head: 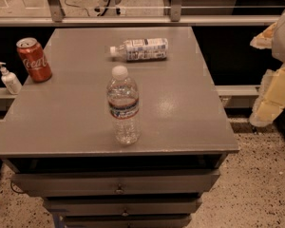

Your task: Knock water bottle over

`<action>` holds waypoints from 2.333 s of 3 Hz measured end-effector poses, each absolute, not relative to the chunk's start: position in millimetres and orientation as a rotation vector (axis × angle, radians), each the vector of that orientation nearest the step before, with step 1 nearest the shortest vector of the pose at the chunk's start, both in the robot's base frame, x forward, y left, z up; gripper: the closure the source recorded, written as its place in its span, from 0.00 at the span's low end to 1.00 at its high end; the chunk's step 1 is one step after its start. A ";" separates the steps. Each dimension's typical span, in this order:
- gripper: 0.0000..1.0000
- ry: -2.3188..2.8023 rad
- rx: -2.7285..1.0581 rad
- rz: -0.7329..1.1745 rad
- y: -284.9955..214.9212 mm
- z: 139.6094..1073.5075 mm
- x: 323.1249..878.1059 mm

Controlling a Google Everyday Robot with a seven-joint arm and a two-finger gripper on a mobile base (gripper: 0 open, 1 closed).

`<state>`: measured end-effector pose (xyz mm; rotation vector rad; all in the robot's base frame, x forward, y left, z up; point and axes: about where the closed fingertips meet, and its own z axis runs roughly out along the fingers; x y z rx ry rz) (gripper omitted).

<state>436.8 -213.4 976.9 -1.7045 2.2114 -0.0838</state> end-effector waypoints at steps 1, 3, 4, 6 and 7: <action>0.00 2.179 -1.659 0.065 -198.4 947.8 438.8; 0.00 1.915 -1.564 0.529 -94.3 899.1 441.7; 0.00 1.762 -1.494 0.747 -41.1 890.8 435.4; 0.17 1.494 -1.289 1.064 37.5 909.2 429.4; 0.41 1.432 -1.228 1.124 56.4 914.6 430.5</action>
Offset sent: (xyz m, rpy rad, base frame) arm 0.0025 0.1532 -0.0763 0.6818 0.0893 0.1781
